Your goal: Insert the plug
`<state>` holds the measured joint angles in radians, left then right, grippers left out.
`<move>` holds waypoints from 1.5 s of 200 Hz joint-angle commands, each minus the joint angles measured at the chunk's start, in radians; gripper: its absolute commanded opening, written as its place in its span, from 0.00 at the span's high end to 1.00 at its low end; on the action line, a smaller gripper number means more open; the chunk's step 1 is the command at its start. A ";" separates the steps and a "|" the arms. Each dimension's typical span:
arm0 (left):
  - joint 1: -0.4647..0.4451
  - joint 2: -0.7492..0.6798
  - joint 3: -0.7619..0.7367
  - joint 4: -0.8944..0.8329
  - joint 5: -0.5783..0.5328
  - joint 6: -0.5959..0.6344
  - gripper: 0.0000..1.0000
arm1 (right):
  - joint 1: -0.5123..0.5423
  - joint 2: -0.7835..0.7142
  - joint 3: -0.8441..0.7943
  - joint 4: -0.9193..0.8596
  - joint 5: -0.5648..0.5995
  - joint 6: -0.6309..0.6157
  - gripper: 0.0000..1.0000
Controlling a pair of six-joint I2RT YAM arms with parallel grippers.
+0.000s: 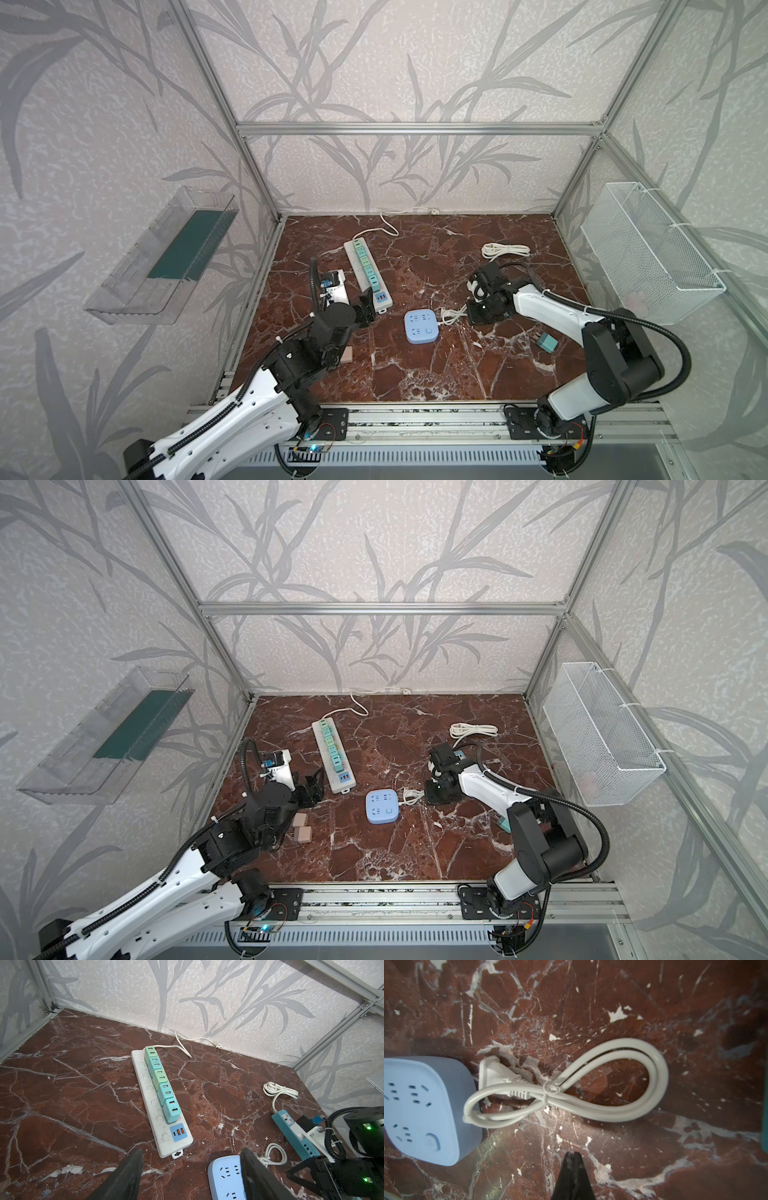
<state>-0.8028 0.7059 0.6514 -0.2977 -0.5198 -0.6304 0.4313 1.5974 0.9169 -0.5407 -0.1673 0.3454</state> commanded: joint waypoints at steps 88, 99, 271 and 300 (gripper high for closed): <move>0.082 0.065 0.061 -0.297 -0.116 -0.202 0.24 | -0.032 0.383 0.431 0.037 -0.028 0.024 1.00; 0.100 0.077 0.057 -0.329 -0.102 -0.240 0.24 | -0.032 0.369 0.445 0.030 -0.025 0.018 1.00; 0.297 0.403 -0.126 -0.218 0.185 -0.217 0.29 | 0.024 -0.099 0.014 0.215 -0.098 0.026 0.30; 0.317 0.454 -0.110 -0.244 0.194 -0.204 0.30 | 0.026 -0.107 0.014 0.219 -0.103 0.020 0.30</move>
<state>-0.4988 1.1351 0.5365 -0.5415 -0.3351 -0.8658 0.4515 1.5215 0.9356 -0.3553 -0.2531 0.3668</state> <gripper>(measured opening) 0.706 0.702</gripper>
